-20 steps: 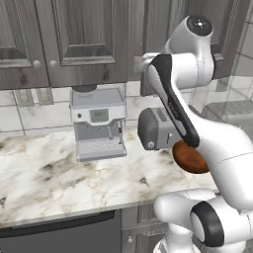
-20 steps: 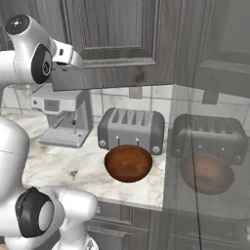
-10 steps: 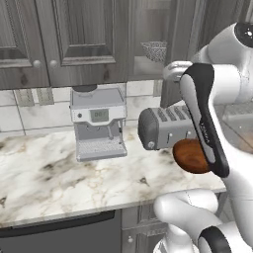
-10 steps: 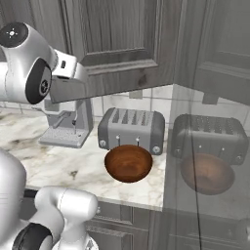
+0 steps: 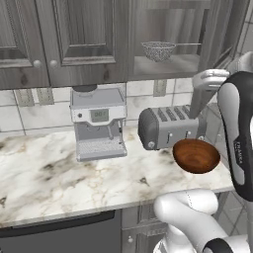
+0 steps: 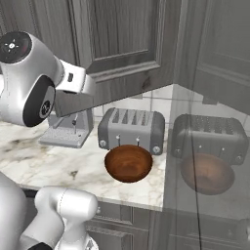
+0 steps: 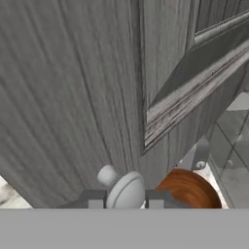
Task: Open the cabinet and setup a tea strainer by placing it in the bowl upright.
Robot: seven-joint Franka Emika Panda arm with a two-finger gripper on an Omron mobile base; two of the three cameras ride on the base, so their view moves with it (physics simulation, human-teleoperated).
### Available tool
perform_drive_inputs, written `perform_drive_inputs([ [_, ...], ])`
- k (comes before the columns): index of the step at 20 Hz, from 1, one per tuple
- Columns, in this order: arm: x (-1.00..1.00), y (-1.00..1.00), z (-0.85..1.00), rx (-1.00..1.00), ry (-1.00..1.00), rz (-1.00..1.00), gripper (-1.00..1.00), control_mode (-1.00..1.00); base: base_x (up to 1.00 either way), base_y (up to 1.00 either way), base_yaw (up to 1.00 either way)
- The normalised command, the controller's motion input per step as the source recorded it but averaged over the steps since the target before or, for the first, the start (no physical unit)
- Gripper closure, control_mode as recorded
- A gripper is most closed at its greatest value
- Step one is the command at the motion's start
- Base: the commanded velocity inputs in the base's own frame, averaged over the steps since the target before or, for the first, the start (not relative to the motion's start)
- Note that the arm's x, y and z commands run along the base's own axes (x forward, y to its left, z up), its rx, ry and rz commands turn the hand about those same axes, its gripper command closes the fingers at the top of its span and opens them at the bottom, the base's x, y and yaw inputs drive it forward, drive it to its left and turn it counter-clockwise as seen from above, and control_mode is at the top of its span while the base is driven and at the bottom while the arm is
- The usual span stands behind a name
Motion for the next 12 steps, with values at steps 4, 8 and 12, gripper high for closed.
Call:
perform_drive_inputs([
  [4,-0.37,0.00,0.05,-0.01,0.00,-0.07,-1.00,-1.00,0.00,0.00,0.00],
  [8,-0.30,0.00,0.08,-0.01,0.00,-0.04,-1.00,-1.00,0.00,0.00,0.00],
  [12,-0.40,0.00,0.13,-0.03,0.00,-0.07,-1.00,-1.00,0.00,0.00,0.00],
])
